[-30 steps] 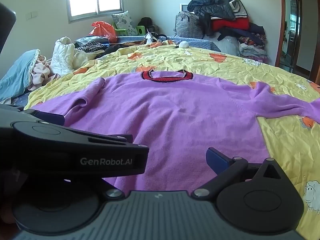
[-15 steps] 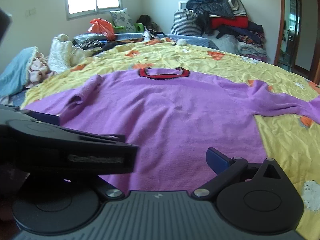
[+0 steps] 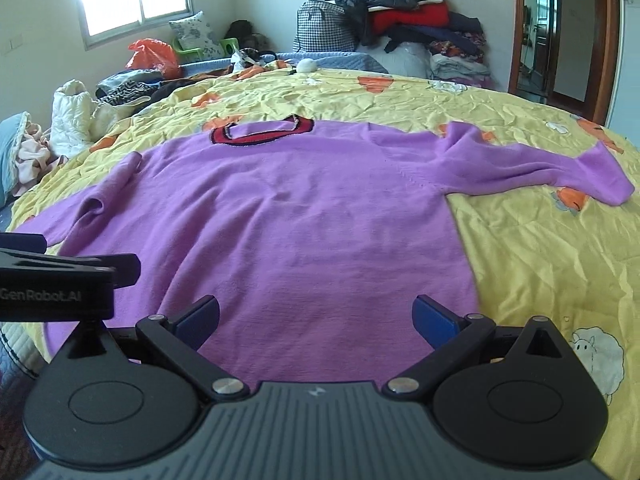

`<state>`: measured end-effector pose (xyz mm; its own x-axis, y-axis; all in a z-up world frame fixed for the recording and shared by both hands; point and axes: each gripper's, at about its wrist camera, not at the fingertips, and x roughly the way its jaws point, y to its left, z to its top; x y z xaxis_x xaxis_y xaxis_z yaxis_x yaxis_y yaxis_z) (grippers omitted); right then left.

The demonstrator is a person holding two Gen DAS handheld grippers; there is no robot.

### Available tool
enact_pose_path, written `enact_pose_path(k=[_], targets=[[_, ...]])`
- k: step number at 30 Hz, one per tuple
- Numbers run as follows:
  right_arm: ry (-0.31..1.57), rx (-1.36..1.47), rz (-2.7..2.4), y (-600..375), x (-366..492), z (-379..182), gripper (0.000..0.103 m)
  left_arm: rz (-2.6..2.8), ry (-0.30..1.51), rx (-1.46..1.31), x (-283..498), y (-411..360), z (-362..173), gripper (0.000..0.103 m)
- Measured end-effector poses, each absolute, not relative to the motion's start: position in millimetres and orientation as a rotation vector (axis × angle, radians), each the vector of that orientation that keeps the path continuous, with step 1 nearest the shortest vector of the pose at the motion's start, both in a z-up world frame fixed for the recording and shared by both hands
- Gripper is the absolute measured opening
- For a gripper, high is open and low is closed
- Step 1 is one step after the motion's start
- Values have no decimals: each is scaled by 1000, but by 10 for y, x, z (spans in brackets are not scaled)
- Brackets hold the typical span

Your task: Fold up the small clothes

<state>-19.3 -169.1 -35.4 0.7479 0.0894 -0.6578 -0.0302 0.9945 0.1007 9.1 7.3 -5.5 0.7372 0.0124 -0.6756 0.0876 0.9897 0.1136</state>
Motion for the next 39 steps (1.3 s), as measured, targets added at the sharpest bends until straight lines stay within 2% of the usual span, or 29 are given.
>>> enact_pose_path(k=[7,18,24,27,33,39], targets=[[722,69,39,-1808,-78,-351,103,1,689,174,124,122,-64,103],[742,42,49,-1891,177,-421,103,-1,761,139,263,186,-200,103],[602,38,120,-2039,312,-373,103,46,733,-17,418,363,-170,103],[655,13,158,-2116,496,-393,103,31,797,-82,553,321,-172,103],[644,47,122,-2658,750,-352,103,-22,901,-135,768,120,-312,103],[632,70,12,-3882,1006,-371,103,76,910,-29,835,24,-410,103]])
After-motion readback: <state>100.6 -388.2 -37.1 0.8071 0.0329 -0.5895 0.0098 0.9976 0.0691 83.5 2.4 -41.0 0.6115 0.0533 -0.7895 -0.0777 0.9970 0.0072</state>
